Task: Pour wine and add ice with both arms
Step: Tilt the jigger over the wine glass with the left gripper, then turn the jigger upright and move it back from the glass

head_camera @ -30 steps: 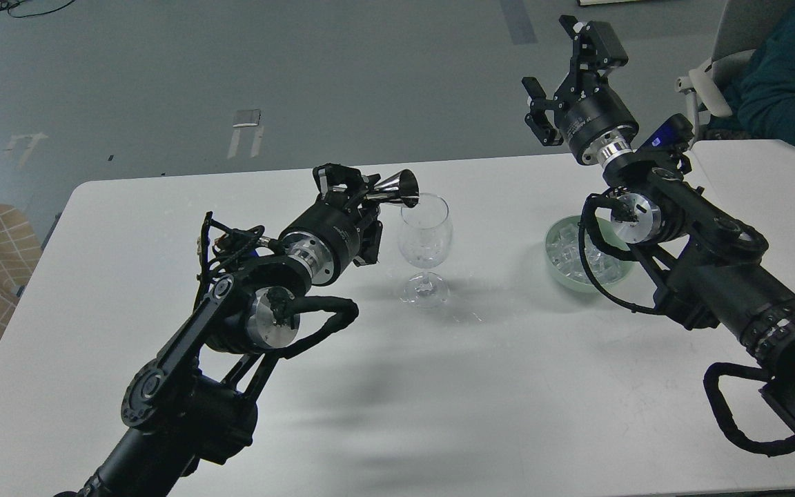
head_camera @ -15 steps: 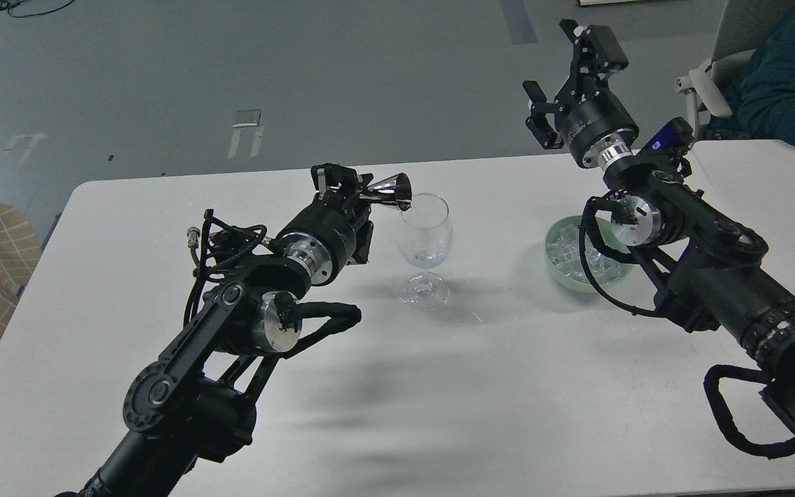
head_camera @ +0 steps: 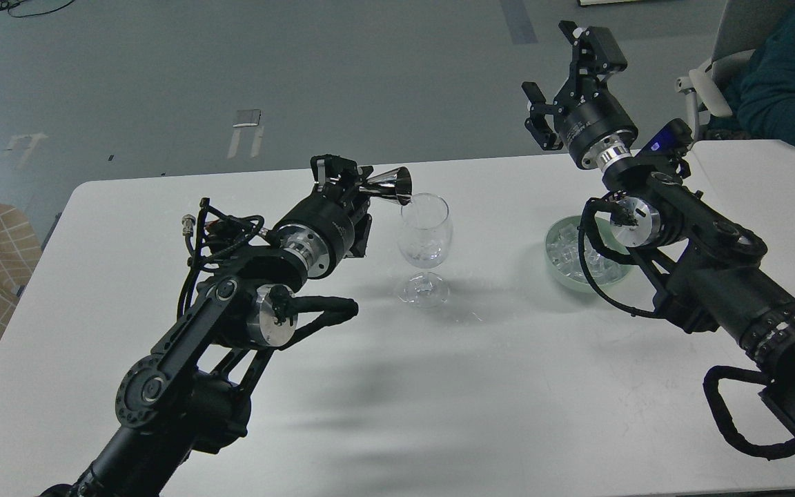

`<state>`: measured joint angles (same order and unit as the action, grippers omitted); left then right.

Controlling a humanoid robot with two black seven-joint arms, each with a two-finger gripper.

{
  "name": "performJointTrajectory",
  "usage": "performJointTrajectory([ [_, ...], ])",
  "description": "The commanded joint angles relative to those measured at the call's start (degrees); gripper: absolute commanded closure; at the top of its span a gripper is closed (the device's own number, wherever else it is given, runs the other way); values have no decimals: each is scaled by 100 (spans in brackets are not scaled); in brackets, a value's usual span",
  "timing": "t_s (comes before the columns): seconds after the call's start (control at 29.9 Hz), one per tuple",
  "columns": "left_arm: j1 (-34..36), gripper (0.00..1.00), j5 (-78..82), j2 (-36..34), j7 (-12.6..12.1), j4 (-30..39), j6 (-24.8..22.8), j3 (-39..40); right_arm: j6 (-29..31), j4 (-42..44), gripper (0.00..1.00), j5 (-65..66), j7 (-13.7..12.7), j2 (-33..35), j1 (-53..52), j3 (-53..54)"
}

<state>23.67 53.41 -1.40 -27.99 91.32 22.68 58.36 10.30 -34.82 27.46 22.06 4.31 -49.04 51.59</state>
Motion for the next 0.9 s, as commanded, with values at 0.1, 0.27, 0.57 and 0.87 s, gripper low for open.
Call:
performJointTrajectory([
  [0.1, 85, 100, 327, -62, -1, 44, 0, 0, -2, 1, 0, 5, 0, 0, 0, 0],
  [0.27, 129, 100, 390, -114, -1, 114, -9, -26, 7, 1, 0, 5, 0, 0, 0, 0],
  [0.57, 208, 100, 425, -317, -1, 254, 0, -246, 7, 1, 0, 5, 0, 0, 0, 0],
  [0.87, 340, 100, 855, -527, -1, 272, -9, -605, -2, 1, 0, 5, 0, -9, 0, 0],
])
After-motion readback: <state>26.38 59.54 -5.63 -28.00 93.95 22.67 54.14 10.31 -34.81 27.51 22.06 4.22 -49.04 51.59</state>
